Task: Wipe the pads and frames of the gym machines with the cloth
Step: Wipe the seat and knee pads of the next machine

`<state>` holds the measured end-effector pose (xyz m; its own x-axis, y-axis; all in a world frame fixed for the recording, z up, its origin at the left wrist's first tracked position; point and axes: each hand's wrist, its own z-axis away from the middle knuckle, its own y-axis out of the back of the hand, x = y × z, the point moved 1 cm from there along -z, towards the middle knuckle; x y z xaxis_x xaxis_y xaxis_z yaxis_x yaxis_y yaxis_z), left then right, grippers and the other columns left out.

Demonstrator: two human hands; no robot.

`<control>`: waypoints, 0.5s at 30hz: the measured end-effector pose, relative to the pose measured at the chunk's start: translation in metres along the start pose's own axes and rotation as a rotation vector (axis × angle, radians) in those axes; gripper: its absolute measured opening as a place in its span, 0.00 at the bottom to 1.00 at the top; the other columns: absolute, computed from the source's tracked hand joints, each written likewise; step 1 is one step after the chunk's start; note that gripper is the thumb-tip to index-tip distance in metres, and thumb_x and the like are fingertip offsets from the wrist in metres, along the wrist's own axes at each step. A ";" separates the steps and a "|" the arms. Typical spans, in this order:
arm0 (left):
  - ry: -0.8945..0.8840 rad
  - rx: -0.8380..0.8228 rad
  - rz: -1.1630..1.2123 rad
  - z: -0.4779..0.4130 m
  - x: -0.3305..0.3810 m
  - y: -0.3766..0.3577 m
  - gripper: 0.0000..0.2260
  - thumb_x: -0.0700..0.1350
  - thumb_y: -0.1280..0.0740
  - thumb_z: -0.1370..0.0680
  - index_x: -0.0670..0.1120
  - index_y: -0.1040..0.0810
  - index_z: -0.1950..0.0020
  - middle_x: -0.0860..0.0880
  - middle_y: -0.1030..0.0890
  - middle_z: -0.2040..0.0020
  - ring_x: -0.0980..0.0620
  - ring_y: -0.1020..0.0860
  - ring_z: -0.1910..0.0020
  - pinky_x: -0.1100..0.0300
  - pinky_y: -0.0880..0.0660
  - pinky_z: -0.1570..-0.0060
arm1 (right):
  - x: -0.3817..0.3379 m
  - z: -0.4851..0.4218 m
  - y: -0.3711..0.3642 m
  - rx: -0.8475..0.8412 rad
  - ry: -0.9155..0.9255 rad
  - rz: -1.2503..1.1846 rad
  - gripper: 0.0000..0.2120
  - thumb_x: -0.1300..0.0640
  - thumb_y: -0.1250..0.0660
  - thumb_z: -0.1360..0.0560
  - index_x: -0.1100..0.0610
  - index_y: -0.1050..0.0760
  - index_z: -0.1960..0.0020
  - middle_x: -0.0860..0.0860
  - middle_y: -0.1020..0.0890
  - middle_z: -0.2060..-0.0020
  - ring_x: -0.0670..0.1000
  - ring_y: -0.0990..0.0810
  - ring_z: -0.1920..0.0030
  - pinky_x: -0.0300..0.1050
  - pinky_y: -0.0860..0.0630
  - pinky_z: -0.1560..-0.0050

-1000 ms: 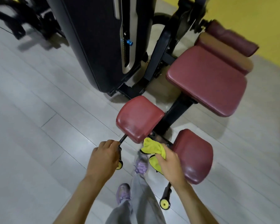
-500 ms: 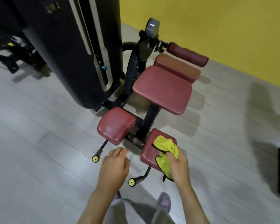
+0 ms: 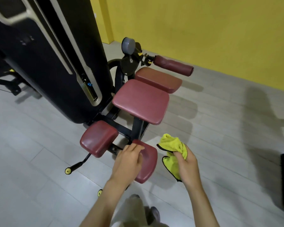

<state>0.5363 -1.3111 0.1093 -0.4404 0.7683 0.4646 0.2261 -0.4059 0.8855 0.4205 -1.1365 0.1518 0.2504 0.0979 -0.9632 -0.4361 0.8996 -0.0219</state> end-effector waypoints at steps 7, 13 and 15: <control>0.061 0.050 0.002 -0.071 0.026 -0.019 0.15 0.43 0.36 0.20 0.52 0.21 0.35 0.55 0.21 0.40 0.52 0.23 0.41 0.52 0.24 0.41 | -0.019 -0.078 0.031 0.064 -0.051 -0.045 0.14 0.69 0.35 0.20 0.53 0.16 0.46 0.46 0.13 0.48 0.40 0.15 0.53 0.31 0.23 0.63; 0.166 0.102 0.018 -0.160 0.028 -0.043 0.13 0.43 0.36 0.20 0.51 0.19 0.38 0.55 0.19 0.44 0.51 0.22 0.46 0.52 0.24 0.46 | -0.029 -0.182 0.038 0.014 -0.075 0.154 0.14 0.65 0.33 0.20 0.47 0.16 0.46 0.44 0.12 0.50 0.47 0.14 0.48 0.33 0.21 0.57; 0.180 0.116 0.042 -0.193 0.030 -0.043 0.12 0.42 0.36 0.20 0.51 0.19 0.38 0.55 0.19 0.44 0.50 0.22 0.46 0.53 0.24 0.47 | -0.040 -0.217 0.037 -0.035 -0.060 0.259 0.14 0.63 0.33 0.21 0.46 0.17 0.43 0.42 0.13 0.49 0.47 0.14 0.46 0.43 0.19 0.47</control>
<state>0.3456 -1.3660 0.0842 -0.5744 0.6468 0.5017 0.3416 -0.3676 0.8650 0.2073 -1.1992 0.1311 0.1764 0.3489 -0.9204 -0.5216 0.8262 0.2131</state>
